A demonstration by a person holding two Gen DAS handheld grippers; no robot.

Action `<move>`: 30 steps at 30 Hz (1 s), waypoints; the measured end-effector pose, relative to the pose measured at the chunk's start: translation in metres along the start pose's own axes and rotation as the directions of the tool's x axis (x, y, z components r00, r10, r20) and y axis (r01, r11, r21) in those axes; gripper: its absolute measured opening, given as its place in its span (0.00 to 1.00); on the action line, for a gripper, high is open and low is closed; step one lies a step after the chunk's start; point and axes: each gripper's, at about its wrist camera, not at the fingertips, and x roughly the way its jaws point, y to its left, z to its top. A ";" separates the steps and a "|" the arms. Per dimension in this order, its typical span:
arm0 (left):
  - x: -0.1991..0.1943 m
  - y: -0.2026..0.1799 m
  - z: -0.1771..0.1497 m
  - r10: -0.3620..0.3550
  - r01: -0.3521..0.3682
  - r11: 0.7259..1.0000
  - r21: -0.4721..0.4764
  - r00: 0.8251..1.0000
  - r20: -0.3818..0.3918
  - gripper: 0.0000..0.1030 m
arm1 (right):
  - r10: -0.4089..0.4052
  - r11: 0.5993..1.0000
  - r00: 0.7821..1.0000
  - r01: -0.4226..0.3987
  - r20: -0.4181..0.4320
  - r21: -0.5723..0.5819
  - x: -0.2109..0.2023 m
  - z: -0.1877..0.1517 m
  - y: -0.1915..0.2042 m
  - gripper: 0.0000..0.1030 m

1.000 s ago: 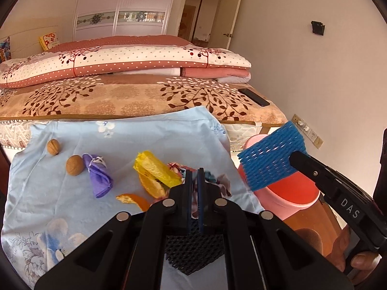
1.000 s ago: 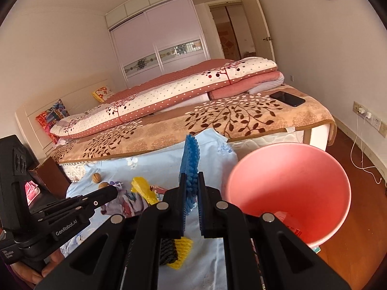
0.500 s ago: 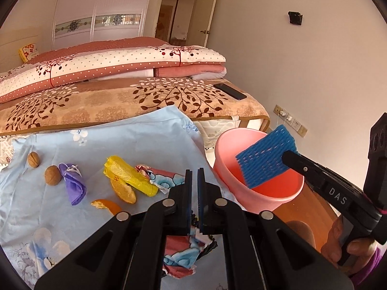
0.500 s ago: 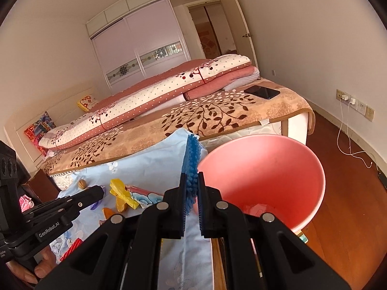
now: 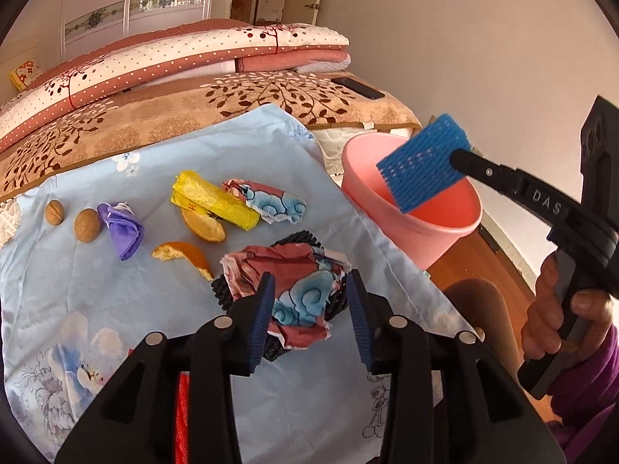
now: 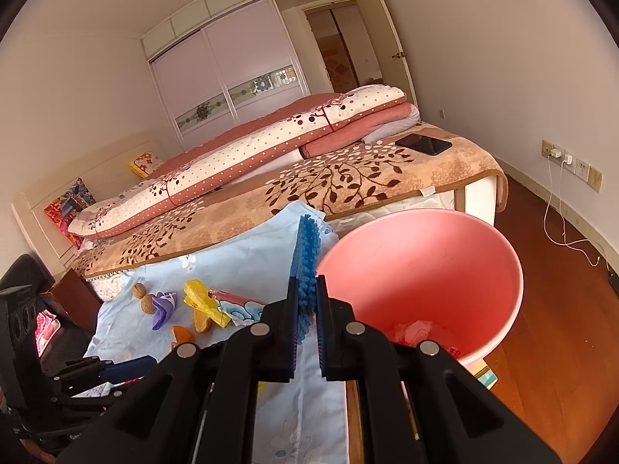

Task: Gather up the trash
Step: 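Carry the wrapper in the left tool while the right tool carries the blue net to the bucket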

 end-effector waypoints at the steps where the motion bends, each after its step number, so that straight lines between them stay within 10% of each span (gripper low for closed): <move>1: 0.002 -0.002 -0.002 0.009 -0.009 1.000 0.009 1.000 -0.006 0.38 | 0.000 1.000 1.000 0.000 0.000 -0.001 -0.001 -0.001 0.000 0.07; 8: 0.018 -0.001 -0.010 0.120 -0.120 0.992 0.036 0.993 0.000 0.37 | 0.003 1.000 1.000 -0.003 -0.006 -0.002 -0.006 -0.006 -0.002 0.07; 11: 0.019 -0.001 -0.010 0.130 -0.130 0.991 0.044 0.992 0.005 0.16 | 0.004 1.000 1.000 -0.004 -0.005 0.000 -0.006 -0.006 -0.003 0.07; 16: 0.010 -0.003 -0.005 0.141 -0.143 0.989 0.047 0.989 0.052 0.11 | 0.007 1.000 1.000 -0.006 -0.008 0.009 -0.005 -0.006 -0.007 0.07; 30: 0.009 -0.033 0.045 -0.003 -0.005 0.999 0.041 0.983 0.184 0.11 | -0.042 0.999 0.999 0.042 0.017 -0.013 -0.006 -0.004 -0.014 0.07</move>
